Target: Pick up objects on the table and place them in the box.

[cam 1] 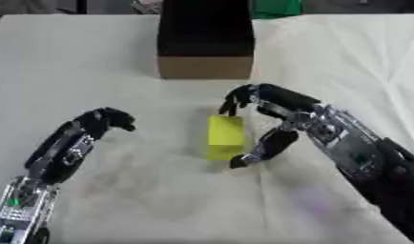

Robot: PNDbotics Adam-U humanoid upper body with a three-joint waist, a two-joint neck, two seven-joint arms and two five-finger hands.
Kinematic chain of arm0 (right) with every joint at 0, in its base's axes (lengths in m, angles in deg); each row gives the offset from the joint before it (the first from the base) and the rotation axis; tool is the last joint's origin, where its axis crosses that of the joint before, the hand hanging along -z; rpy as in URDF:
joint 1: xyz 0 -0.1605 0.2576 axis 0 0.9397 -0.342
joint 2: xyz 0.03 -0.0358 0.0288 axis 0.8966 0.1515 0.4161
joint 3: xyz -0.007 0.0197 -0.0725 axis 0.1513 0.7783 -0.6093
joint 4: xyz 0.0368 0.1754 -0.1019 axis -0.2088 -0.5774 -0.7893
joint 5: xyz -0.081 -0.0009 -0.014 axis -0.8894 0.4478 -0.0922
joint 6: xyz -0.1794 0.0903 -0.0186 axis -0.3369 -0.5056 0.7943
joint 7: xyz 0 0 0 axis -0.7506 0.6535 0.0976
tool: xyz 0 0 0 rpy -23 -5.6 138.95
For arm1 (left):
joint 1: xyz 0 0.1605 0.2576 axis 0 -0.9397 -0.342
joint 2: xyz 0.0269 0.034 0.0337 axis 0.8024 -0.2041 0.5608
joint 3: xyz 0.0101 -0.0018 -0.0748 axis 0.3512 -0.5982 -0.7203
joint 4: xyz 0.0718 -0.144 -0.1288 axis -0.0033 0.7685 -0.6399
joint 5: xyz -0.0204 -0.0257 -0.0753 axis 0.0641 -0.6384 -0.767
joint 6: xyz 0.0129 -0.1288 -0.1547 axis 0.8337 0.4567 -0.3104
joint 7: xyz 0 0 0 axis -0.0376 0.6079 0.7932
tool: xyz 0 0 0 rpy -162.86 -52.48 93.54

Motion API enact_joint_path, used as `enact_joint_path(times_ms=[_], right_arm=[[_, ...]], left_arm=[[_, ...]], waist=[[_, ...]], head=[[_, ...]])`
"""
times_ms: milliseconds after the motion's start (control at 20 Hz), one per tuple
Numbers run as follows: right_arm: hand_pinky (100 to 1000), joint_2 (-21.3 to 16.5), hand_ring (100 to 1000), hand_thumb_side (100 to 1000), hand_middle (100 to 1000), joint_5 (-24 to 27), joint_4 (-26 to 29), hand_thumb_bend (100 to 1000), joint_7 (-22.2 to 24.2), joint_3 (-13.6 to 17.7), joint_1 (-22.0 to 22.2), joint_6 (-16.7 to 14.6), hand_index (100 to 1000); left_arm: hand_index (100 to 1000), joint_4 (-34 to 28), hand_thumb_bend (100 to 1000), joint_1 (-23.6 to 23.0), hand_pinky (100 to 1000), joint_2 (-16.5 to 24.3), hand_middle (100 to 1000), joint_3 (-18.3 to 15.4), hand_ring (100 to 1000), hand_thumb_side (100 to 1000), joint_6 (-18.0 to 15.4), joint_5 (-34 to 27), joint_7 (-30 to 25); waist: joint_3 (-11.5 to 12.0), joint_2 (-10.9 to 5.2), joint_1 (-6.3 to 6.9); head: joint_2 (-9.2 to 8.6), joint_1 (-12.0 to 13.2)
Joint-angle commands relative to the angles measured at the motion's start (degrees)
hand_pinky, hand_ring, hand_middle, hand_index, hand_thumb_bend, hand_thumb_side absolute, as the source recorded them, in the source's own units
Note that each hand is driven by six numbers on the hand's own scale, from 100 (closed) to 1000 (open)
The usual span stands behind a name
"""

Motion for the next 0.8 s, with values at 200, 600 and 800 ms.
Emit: enact_joint_path(times_ms=[200,600,800], right_arm=[[698,0.6,841,381,509,-2.0,-0.7,686,-2.6,0.0,-0.8,0.0,713],[675,1.2,813,359,454,-3.2,-2.1,607,-6.2,0.1,-0.6,0.6,652],[674,1.2,811,352,452,-3.6,-2.5,598,-7.3,0.1,-0.6,0.8,649]], left_arm=[[791,-0.6,154,0.5,946,0.2,702,0.0,725,832,-0.1,-0.2,-0.2],[791,-0.6,158,0.5,947,0.1,702,0.1,725,835,0.0,-0.1,-0.3],[791,-0.6,158,0.5,947,0.1,702,0.1,725,835,0.1,-0.1,-0.3]], waist=[[0.1,-0.84,-0.05],[0.3,-0.81,-0.24],[0.3,-0.81,-0.28]], head=[[-0.20,-0.2],[-0.22,-0.2],[-0.24,-0.2]])
